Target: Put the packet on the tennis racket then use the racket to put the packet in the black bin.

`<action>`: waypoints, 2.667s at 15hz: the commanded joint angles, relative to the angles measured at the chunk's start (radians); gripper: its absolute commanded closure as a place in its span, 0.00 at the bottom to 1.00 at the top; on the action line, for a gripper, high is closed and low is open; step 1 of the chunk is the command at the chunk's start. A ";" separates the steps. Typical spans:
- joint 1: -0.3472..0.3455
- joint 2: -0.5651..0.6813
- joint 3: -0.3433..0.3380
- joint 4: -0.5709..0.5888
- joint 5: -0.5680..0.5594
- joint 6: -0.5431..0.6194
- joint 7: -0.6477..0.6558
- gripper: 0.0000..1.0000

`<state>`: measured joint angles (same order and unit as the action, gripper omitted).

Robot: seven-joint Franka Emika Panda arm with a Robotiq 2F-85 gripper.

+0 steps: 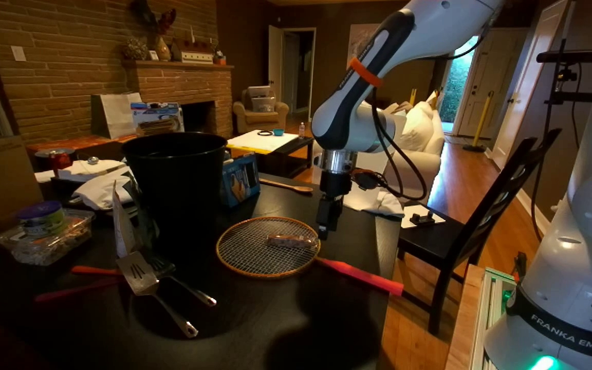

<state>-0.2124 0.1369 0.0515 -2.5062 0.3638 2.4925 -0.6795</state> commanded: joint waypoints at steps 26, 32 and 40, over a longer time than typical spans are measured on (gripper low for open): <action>0.134 -0.079 -0.057 -0.239 -0.010 0.218 0.046 0.00; 0.126 -0.004 -0.053 -0.241 -0.033 0.203 0.029 0.00; 0.117 0.055 -0.029 -0.241 -0.093 0.251 0.063 0.31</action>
<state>-0.0712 0.1727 0.0063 -2.7469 0.3105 2.7170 -0.6264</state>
